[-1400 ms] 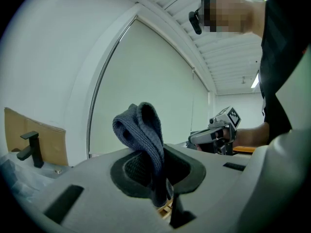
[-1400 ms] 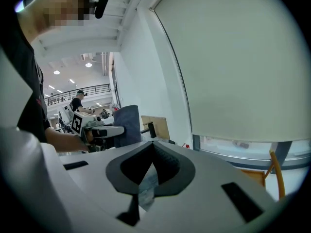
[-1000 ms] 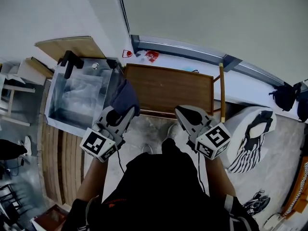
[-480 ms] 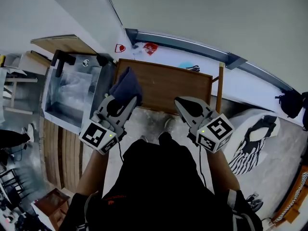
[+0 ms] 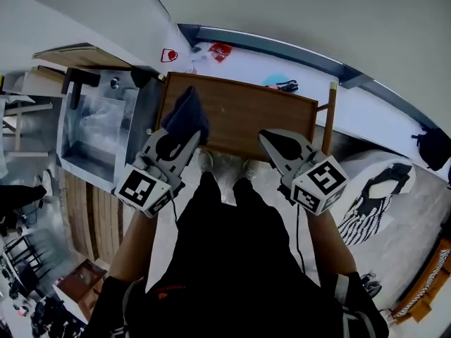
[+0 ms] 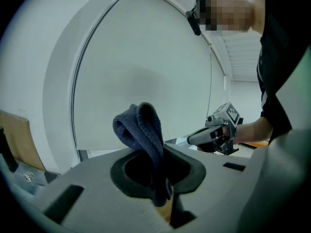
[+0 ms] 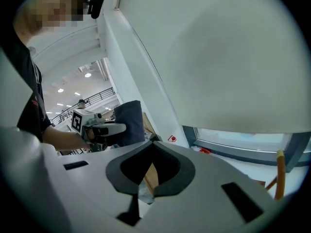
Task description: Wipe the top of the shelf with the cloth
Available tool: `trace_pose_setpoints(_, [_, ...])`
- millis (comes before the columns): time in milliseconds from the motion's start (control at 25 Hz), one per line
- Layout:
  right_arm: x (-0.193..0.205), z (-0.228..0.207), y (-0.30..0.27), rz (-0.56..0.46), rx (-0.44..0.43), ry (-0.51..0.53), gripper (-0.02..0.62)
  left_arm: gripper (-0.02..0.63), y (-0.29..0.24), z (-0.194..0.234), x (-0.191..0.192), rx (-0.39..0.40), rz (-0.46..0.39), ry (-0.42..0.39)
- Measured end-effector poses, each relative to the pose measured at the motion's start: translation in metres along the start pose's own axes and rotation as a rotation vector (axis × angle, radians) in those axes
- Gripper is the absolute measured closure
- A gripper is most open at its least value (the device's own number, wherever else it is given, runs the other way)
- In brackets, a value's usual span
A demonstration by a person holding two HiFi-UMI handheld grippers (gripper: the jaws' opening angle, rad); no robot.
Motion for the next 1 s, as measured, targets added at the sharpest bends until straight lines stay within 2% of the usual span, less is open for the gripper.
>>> trace_pose_setpoints(160, [0.002,-0.015,-0.015,0.018,0.033,-0.024,0.591,0.552,-0.01,0.018,0.021,0.025,0.044,0.009])
trace_pose_setpoints(440, [0.003,-0.03,-0.051,0.012,0.1,-0.07,0.591,0.552,-0.029,0.068,0.057,0.061,0.045,0.012])
trace_pose_setpoints(720, [0.006,-0.037,-0.092,0.05,0.158,-0.109,0.591,0.552,-0.044,0.115,0.108,0.094,0.105,0.011])
trace_pose_setpoints(1000, [0.01,-0.054,-0.127,0.09,0.196,-0.143,0.591,0.552,-0.06,0.164,0.158,0.05,0.178,0.025])
Point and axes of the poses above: the fingertips, and each gripper's own axes: y backward along the fingers, z to its left, x out of its underside, the point moved 6 cm from there along y, backward along the fingers, and after that the axes turned 14 degrees about -y, right-handed, at the moved point
